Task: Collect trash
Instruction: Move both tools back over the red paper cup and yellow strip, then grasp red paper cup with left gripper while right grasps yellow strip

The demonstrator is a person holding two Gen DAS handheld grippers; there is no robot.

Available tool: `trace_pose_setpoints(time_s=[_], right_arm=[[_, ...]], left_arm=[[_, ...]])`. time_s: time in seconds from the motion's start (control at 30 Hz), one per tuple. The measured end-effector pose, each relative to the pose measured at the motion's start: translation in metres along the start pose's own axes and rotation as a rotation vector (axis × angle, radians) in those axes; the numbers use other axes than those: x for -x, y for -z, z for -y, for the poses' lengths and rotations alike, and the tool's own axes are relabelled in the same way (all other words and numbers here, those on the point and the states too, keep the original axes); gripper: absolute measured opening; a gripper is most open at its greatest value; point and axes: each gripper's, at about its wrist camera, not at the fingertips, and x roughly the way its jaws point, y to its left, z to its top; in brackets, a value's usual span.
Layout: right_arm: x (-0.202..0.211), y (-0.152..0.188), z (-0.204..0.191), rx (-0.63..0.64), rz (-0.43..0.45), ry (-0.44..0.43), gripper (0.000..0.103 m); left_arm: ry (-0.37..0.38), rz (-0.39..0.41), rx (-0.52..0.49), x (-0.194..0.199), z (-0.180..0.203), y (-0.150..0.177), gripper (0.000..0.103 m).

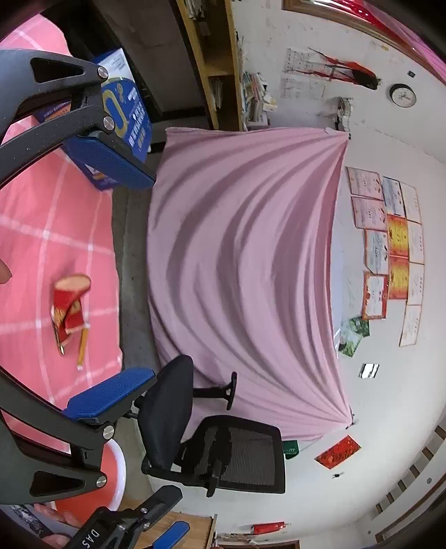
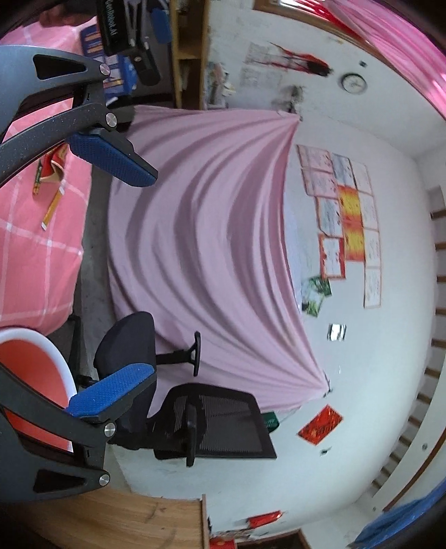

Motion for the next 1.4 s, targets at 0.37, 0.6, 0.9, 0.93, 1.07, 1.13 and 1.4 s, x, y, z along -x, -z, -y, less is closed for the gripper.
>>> trace_pose_setpoints(time_s=[0.37,0.6,0.9,0.93,1.07,1.13,1.4], right_arm=[[-0.046,0.026,-0.02,0.054,-0.201,-0.073,0.103],[-0.084,0.045,-0.017,0.002,-0.421,-0.121,0.099],[-0.126,0.075,-0.02,-0.011,-0.677,-0.177,0.074],[-0.129,0.076,-0.021,-0.008,-0.691,-0.184,0.073],[-0.143,0.083,-0.027,0.021,-0.754,-0.239,0.067],[-0.151,0.088,-0.033,0.047,-0.779,-0.267,0.066],[-0.177,0.102,-0.047,0.106,-0.863,-0.343,0.064]], left_arm=[[-0.006,-0.205,-0.026,-0.042,-0.017,0.024,0.101],[0.058,-0.386,0.011,-0.078,-0.024,0.038,0.1],[0.137,-0.543,-0.002,-0.112,-0.007,0.05,0.06],[0.146,-0.566,-0.006,-0.116,-0.005,0.052,0.053],[0.149,-0.64,0.0,-0.127,-0.004,0.057,0.03],[0.154,-0.667,0.03,-0.13,-0.01,0.059,0.027],[0.168,-0.671,0.082,-0.128,-0.031,0.05,0.026]])
